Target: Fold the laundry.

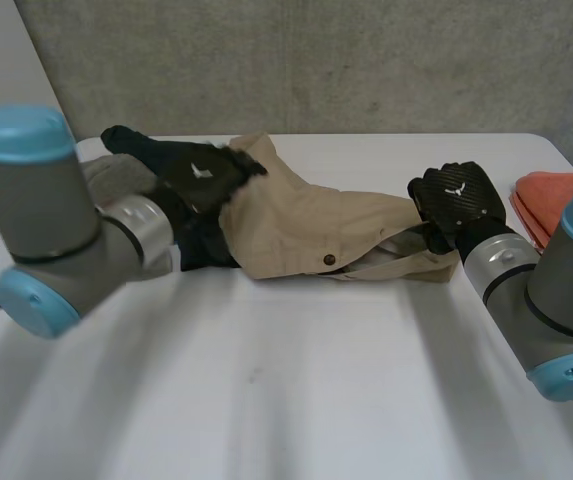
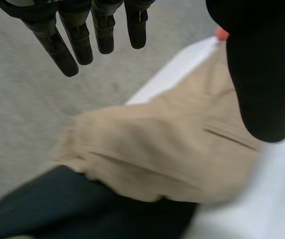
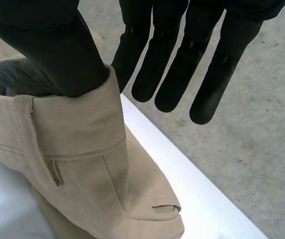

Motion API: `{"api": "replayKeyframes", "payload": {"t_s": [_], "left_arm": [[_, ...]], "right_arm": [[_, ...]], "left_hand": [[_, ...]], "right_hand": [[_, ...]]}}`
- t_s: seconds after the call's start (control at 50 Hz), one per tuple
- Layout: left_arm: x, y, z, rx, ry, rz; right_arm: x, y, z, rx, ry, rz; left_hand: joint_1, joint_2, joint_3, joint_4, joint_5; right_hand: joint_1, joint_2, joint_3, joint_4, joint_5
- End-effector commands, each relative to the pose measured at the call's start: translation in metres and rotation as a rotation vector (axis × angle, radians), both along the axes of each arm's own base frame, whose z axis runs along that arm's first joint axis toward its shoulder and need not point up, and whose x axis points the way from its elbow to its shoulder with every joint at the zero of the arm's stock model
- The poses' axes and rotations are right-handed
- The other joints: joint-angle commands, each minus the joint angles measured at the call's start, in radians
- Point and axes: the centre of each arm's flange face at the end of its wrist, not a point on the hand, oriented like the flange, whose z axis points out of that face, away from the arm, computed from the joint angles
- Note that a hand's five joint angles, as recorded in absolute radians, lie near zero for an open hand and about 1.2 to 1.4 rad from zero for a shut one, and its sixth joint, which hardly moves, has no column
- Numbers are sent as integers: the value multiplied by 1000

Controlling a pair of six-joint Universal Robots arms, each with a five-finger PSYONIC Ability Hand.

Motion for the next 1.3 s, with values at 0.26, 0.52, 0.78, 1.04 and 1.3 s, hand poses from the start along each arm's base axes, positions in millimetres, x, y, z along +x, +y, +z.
{"api": "replayKeyframes", "payload": {"t_s": [0.26, 0.52, 0.78, 1.04, 1.3], "left_arm": [[31, -135, -26, -56, -72, 197], [16, -162, -77, -292, -314, 152], [8, -158, -108, -373, -472, 102], [94, -215, -84, -511, -629, 521], [185, -235, -42, -512, -773, 750]], "right_arm": [[-5, -11, -12, 12, 8, -23], [-11, -22, -23, 16, 54, -44], [-15, -25, -22, 15, 58, -56], [-15, -23, -23, 18, 61, -54], [-10, -20, -22, 16, 54, -41]], "left_hand": [[-32, -34, -33, -27, -51], [223, 221, 222, 229, 205], [1189, 1187, 1187, 1194, 1170], [1190, 1188, 1188, 1195, 1171], [1190, 1188, 1188, 1195, 1171]], "right_hand": [[257, 220, 213, 203, 244], [257, 220, 213, 203, 244], [257, 220, 213, 203, 244], [257, 220, 213, 203, 244], [257, 220, 213, 203, 244]]}}
